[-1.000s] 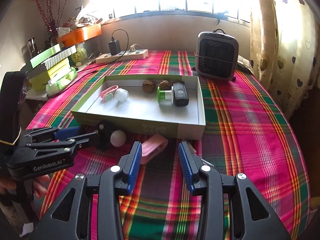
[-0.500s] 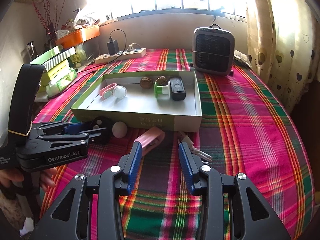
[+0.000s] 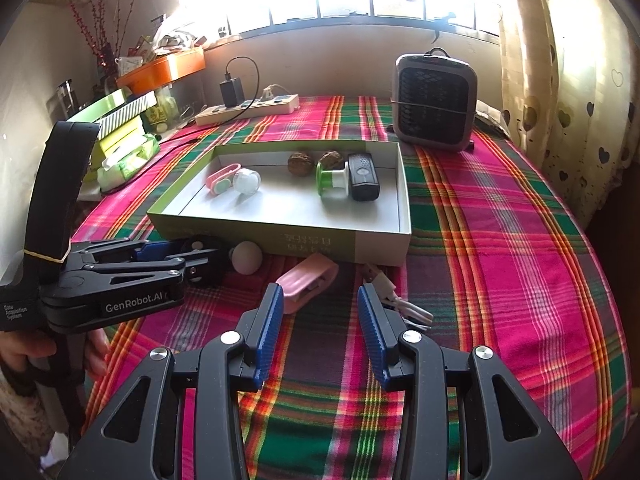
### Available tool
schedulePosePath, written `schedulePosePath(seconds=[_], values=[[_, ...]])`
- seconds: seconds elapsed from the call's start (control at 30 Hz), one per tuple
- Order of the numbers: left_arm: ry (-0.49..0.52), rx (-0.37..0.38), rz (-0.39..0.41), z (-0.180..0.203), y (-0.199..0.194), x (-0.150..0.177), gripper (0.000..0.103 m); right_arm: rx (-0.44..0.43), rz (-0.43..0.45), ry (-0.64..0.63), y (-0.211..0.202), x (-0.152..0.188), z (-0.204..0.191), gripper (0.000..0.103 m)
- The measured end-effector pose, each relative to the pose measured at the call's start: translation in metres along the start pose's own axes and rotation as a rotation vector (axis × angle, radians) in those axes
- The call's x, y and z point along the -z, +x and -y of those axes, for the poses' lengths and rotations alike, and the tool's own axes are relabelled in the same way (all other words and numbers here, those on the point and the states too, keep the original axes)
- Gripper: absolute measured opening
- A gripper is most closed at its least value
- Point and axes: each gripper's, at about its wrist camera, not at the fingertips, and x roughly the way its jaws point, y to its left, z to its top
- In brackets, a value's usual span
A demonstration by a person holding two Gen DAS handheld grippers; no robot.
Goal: Organize objects
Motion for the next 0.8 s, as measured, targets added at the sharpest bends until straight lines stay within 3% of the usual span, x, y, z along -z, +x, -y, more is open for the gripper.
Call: schedulePosePath(seconds=[0.37,0.8], values=[[-0.037,0.011,0.01,-0.011,-0.006,0.005,0.028,0.011,-0.003,-0.018,-0.004,0.001,-0.006,0.04],[-0.064,0.012,0.019,-0.028,-0.014,0.012,0.026,0.043,-0.008,0.03,-0.009,0.006,0.008,0.04]])
